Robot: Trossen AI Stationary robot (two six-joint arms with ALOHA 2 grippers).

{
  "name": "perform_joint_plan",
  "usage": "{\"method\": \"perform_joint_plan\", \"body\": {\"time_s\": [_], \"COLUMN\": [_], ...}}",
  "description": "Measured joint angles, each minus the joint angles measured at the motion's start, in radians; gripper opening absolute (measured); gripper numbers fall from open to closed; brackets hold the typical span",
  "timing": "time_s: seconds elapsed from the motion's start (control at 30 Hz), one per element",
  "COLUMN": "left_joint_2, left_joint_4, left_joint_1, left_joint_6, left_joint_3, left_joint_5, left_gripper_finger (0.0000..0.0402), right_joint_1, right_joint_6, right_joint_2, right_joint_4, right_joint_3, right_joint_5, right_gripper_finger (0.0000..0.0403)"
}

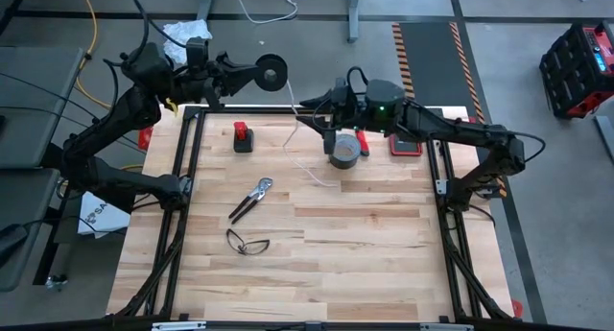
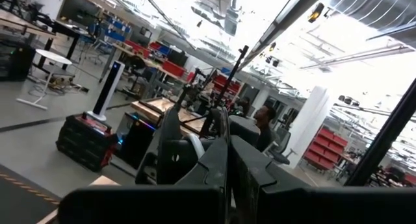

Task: Coil cords
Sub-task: Coil the white wire onto the black spool

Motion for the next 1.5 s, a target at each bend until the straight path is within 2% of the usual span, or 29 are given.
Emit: {"method": "perform_joint_plan", "body": {"time_s": [0.23,0.47,0.87,1.13,1.33,1.5], "left_joint_2": [0.0,0.0,0.0,0.0,0.0,0.0], "left_joint_4": [0.034,0.047,0.048,0.048,0.048,0.048], "left_joint_1": [0.0,0.0,0.0,0.0,0.0,0.0], "left_joint_6": [0.0,-0.008,0.0,0.0,0.002,0.003], "left_joint_3": [0.0,0.0,0.0,0.0,0.0,0.0], "left_joint_5": [-0.001,-0.002,-0.004,-0.011,-0.02,-0.024], "left_gripper_finger": [0.0,0.0,0.0,0.0,0.0,0.0], "right_joint_1": [-0.006,-0.006,-0.006,-0.006,-0.005,0.005], "right_joint_6": [0.0,-0.025,-0.026,-0.01,-0.017,-0.017], "right_joint_2": [0.027,0.036,0.034,0.034,0.034,0.033], "right_joint_4": [-0.027,-0.025,-0.087,-0.079,-0.079,-0.079], "right_joint_3": [0.001,0.001,0.0,0.0,0.0,0.0], "right_joint_5": [0.002,0.077,0.103,0.1,0.099,0.099], "right_gripper_finger": [0.0181,0.0181,0.0178,0.0106,0.0077,0.0011]}}
